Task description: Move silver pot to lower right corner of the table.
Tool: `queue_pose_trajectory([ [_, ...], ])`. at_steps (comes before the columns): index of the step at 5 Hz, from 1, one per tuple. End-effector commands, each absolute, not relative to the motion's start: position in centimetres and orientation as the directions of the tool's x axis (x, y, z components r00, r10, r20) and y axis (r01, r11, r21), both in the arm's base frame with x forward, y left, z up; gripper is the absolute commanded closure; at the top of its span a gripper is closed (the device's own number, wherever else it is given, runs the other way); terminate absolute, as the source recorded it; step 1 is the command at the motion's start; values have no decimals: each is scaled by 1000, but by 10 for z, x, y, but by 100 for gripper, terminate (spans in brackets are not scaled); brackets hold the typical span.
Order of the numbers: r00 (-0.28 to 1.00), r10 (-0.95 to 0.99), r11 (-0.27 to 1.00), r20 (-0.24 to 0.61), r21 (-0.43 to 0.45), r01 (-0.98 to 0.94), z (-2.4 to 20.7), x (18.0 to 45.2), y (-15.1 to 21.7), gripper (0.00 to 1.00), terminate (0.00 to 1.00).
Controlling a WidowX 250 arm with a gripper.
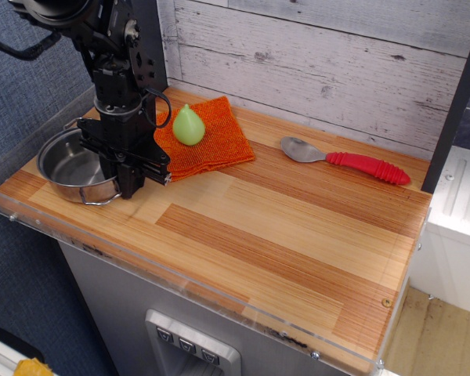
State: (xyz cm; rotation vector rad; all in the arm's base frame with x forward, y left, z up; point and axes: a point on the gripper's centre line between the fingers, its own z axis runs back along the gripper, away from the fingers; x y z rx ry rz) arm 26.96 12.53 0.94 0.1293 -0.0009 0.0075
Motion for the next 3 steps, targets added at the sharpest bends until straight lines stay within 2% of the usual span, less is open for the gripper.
queue_pose_trajectory([
  [1, 998, 24, 986, 50, 162, -32, 46, 270, 129, 100, 0],
  [3, 992, 109, 967, 62, 225, -121, 74, 256, 122, 100, 0],
])
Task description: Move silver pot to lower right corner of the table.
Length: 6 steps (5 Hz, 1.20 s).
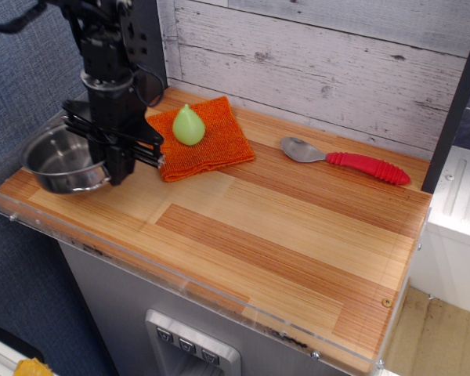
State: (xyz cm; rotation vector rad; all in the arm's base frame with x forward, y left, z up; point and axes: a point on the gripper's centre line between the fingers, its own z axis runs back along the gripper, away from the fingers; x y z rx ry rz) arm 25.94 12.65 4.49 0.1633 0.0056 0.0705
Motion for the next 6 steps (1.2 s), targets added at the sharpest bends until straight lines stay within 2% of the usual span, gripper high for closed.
queue_pose_trajectory([
  [1, 981, 164, 962, 100, 204, -182, 84, 247, 110, 100, 0],
  [2, 973, 216, 955, 84, 189, -228, 79, 238, 94, 100, 0],
  [3, 973, 207, 960, 102, 169, -222, 78, 234, 64, 100, 0],
  [4, 977, 179, 970, 113, 147, -194, 77, 236, 34, 100, 0],
  [5, 987, 103, 990, 120, 84, -114, 74, 240, -2, 100, 0],
  [6, 991, 35, 995, 129, 85, -46, 69, 242, -35, 100, 0],
])
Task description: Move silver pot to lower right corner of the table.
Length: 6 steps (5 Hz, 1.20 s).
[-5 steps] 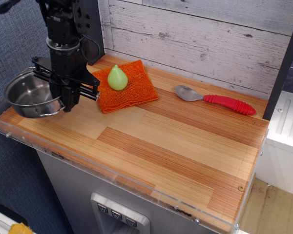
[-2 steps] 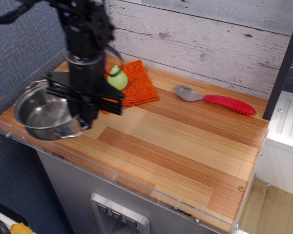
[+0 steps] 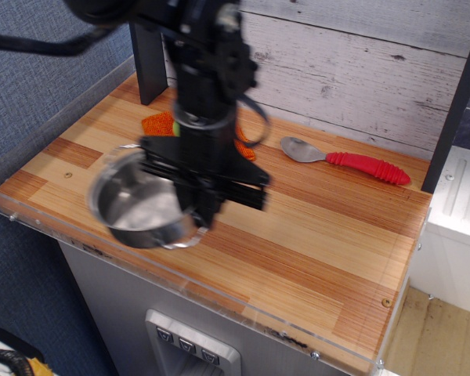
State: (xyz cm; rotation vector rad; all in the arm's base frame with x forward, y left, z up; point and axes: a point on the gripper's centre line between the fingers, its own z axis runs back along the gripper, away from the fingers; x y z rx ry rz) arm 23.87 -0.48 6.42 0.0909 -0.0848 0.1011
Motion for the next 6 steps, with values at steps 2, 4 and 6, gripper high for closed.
queue_pose_trajectory([
  [2, 988, -65, 996, 141, 73, 55, 52, 252, -85, 100, 0],
  [4, 984, -69, 997, 163, 49, 62, 36, 253, -110, 100, 0],
  [6, 984, -90, 995, 157, 54, 83, 23, 255, -127, 100, 0],
])
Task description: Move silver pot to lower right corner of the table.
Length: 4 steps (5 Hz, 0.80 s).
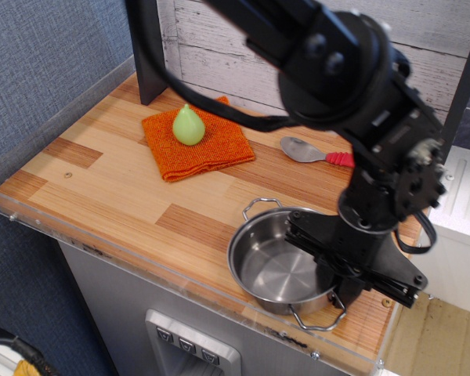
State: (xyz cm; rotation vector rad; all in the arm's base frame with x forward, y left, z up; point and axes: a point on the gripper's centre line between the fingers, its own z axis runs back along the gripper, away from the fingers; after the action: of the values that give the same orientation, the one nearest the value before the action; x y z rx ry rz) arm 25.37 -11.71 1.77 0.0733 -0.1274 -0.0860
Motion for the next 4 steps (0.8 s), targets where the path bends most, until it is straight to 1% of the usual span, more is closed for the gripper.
queue_pose_trajectory([
  [1, 983, -91, 996, 158, 16, 89, 17, 256, -133, 100, 0],
  [2, 983, -77, 997, 164, -17, 81, 15, 256, -134, 100, 0],
  [3, 985, -53, 997, 166, -52, 62, 22, 254, -127, 0, 0],
  [4, 984, -51, 993, 169, -97, 68, 27, 253, -122, 0, 0],
])
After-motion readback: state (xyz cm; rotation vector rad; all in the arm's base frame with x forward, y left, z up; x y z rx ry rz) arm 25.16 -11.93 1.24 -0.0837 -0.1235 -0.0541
